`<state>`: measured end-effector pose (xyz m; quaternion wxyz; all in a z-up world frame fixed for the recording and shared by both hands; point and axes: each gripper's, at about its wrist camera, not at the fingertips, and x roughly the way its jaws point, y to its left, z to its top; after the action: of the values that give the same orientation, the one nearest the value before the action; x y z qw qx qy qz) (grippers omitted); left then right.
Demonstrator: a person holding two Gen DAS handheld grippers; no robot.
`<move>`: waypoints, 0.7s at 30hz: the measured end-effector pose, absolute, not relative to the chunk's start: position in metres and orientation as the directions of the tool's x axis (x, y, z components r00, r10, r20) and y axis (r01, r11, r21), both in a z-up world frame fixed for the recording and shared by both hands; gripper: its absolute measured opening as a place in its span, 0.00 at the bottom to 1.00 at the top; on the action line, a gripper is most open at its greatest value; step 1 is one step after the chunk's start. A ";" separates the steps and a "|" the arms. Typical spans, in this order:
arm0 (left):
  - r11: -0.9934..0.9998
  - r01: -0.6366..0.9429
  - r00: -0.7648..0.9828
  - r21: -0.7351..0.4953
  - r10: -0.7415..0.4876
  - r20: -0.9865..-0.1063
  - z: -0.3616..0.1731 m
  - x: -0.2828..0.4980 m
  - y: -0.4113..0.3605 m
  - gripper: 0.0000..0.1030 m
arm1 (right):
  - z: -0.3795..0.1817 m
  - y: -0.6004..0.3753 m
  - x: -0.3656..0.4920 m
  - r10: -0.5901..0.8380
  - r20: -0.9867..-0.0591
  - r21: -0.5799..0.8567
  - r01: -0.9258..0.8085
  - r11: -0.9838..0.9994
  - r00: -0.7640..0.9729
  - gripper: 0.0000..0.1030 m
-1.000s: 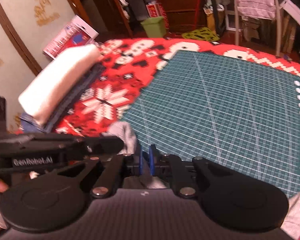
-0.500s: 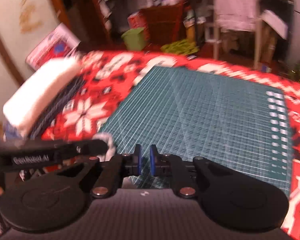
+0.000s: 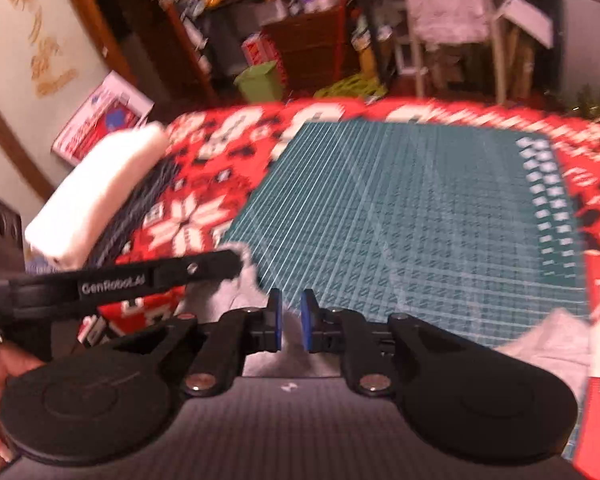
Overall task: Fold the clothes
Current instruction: 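Lay the grey shirt flat on the green mat with both grippers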
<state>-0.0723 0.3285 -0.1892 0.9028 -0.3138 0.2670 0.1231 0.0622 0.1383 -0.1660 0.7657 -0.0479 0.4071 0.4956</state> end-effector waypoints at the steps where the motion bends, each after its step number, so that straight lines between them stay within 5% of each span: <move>1: 0.770 -0.385 0.832 -0.509 0.051 -0.552 -0.186 -0.075 0.329 0.04 | -0.160 0.130 0.063 0.729 -0.658 0.343 -0.786 0.514 0.189 0.12; 6: 0.770 -0.353 0.842 -0.532 0.013 -0.540 -0.166 -0.089 0.325 0.04 | -0.140 0.087 0.051 0.703 -0.666 0.333 -0.745 0.578 0.248 0.14; 9: 0.782 -0.319 0.840 -0.535 -0.028 -0.542 -0.155 -0.101 0.313 0.04 | -0.138 0.065 0.035 0.679 -0.686 0.315 -0.734 0.602 0.262 0.31; 21: 0.835 -0.245 0.780 -0.493 -0.132 -0.612 -0.166 -0.129 0.245 0.11 | -0.159 0.016 -0.033 0.587 -0.730 0.211 -0.702 0.680 0.349 0.38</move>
<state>-0.1293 0.2454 -0.1663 0.8991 -0.2857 0.3301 0.0316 -0.0330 0.0163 -0.1593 0.8184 -0.0699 0.4126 0.3938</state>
